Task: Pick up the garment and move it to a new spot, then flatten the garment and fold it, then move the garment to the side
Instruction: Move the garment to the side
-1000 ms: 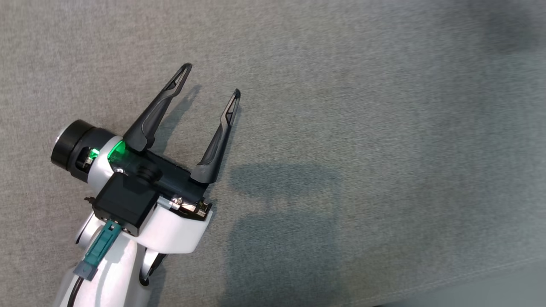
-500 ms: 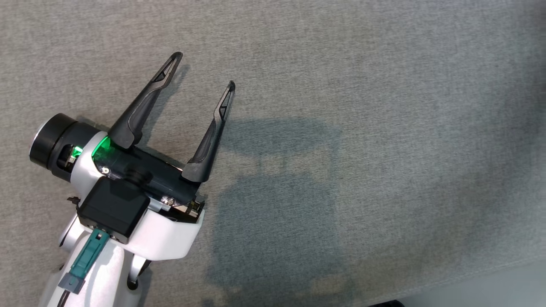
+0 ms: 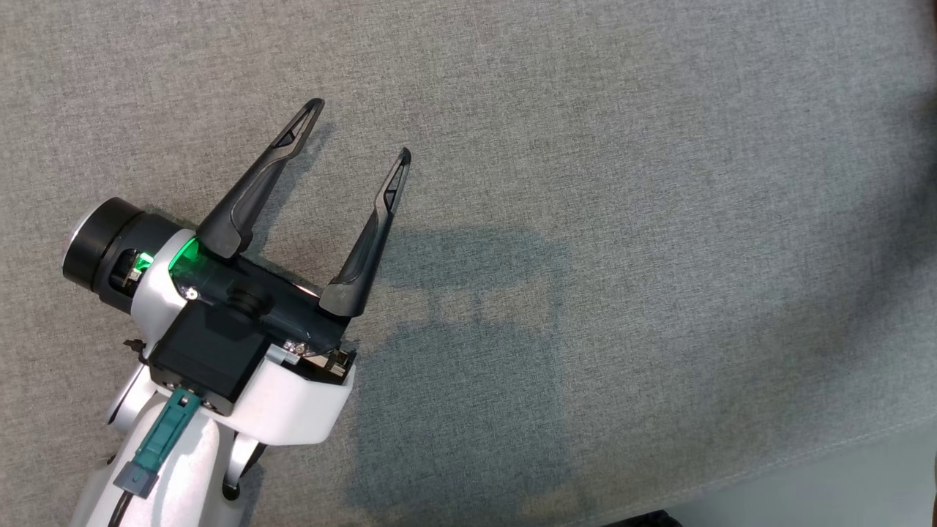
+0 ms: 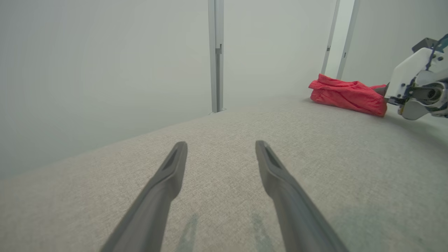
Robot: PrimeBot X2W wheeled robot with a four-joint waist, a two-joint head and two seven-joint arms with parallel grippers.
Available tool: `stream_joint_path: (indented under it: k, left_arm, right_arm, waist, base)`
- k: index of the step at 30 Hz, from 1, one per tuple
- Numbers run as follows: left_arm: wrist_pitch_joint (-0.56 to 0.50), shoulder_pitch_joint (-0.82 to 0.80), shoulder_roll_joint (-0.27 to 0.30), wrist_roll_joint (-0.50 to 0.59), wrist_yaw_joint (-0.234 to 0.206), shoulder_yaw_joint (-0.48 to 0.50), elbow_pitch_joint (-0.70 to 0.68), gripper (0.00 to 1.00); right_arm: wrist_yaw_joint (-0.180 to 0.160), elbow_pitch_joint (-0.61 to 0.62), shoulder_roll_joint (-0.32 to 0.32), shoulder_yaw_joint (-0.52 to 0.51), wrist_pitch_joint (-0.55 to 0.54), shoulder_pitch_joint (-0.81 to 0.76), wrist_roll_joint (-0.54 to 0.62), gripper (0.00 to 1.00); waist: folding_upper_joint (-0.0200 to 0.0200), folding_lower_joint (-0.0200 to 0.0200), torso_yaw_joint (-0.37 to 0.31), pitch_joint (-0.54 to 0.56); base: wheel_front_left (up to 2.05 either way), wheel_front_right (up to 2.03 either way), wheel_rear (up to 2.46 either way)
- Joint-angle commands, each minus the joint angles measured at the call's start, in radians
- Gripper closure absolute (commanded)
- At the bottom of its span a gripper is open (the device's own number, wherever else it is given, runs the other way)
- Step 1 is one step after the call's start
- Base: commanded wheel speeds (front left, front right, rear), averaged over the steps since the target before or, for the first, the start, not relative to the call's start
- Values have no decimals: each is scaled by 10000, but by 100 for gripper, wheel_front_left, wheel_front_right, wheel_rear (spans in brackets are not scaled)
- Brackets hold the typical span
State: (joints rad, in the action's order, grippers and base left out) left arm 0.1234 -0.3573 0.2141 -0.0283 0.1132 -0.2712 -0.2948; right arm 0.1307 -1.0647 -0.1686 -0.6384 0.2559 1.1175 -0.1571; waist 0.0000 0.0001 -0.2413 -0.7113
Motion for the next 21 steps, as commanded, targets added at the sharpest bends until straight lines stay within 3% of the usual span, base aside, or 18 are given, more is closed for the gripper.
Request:
stream_joint_path:
  k: [1,2,10,15,21]
  left_arm:
    - [-42,47,145,-13,-65,260,-266,0]
    - [-52,44,153,-17,-74,259,-269,0]
    - [54,169,103,-156,-180,216,-98,0]
    - [312,336,-33,-333,-317,198,226,0]
    - [596,641,-198,-552,-588,329,666,0]
  right_arm:
    - [0,128,-203,32,59,98,162,45]
    - [0,-85,-235,-106,59,159,355,0]
    - [0,-821,-433,-743,59,226,1838,0]
    - [0,-377,-779,-1013,59,-578,2920,0]
    - [0,440,-344,-1192,59,-1150,3660,0]
  waist:
    - [0,-1,-13,16]
    - [0,-1,-30,36]
    - [0,-1,-221,545]
    - [0,-1,-253,1113]
    - [0,-1,-291,1714]
  base:
    - [0,0,0]
    - [0,0,0]
    - [0,0,0]
    - [0,0,0]
    - [0,0,0]
